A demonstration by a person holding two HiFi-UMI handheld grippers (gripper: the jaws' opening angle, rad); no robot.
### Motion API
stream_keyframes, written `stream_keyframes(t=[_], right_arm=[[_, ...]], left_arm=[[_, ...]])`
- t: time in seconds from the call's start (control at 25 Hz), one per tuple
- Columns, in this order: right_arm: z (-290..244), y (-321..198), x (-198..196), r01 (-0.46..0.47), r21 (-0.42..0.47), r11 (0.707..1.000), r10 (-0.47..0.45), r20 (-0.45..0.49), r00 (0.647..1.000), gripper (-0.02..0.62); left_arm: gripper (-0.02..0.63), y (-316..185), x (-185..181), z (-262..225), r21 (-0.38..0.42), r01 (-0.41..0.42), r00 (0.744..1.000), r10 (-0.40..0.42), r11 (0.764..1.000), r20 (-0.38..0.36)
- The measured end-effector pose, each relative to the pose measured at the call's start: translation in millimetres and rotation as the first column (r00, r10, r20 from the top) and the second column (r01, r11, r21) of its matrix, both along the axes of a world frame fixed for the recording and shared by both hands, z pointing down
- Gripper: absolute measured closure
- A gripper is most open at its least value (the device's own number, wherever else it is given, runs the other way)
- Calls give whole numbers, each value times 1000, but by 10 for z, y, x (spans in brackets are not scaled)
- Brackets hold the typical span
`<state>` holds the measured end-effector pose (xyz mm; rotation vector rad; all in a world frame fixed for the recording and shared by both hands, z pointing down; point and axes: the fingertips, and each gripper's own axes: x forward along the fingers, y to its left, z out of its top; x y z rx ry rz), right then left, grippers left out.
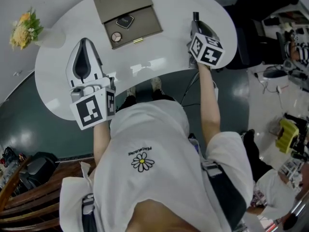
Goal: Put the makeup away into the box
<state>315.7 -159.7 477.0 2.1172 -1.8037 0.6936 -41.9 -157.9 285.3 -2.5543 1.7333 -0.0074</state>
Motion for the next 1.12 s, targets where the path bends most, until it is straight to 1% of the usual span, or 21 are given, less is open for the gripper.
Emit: stream_keyframes(t=[0.16, 0.28, 0.44, 0.6, 0.68, 0.72, 0.8, 0.92, 1.0, 1.12], right_arm=[[-546, 44, -347, 68, 130, 989, -66, -16, 998, 486], [-851, 101, -562, 108, 193, 975, -100, -52, 994, 486], [-1037, 112, -713, 153, 218, 964, -133, -103, 986, 486], [-1104, 87, -792, 189, 221, 957, -166, -119, 979, 486], [-1124, 49, -850, 227, 219, 949, -204, -125, 971, 486], [-1136, 21, -902, 261, 218, 940, -237, -130, 963, 486], [-1163, -47, -1050, 352, 211, 912, -327, -146, 934, 486], [-1180, -162, -1321, 503, 175, 846, -472, -192, 860, 486], [-1157, -233, -1501, 596, 132, 792, -561, -226, 796, 486], [-1025, -306, -1748, 713, 29, 700, -681, -272, 680, 486]], left_arm=[[586, 0, -22, -30, 7, 2, 1000, -2, 1000, -11], [586, -8, -48, -65, 14, 7, 1000, -7, 1000, -21], [586, -11, -83, -86, 20, 15, 999, -14, 1000, -29], [586, -8, -119, -78, 16, 21, 999, -21, 1000, -32], [586, -18, -135, -75, 15, 25, 999, -24, 1000, -33], [586, -24, -145, -73, 14, 27, 999, -26, 1000, -33], [586, -30, -168, -68, 13, 34, 999, -33, 999, -34], [586, -29, -210, -39, 3, 49, 998, -49, 999, -33], [586, -28, -238, -12, -5, 60, 998, -60, 998, -30], [586, -20, -284, 26, -12, 71, 997, -72, 997, -26]])
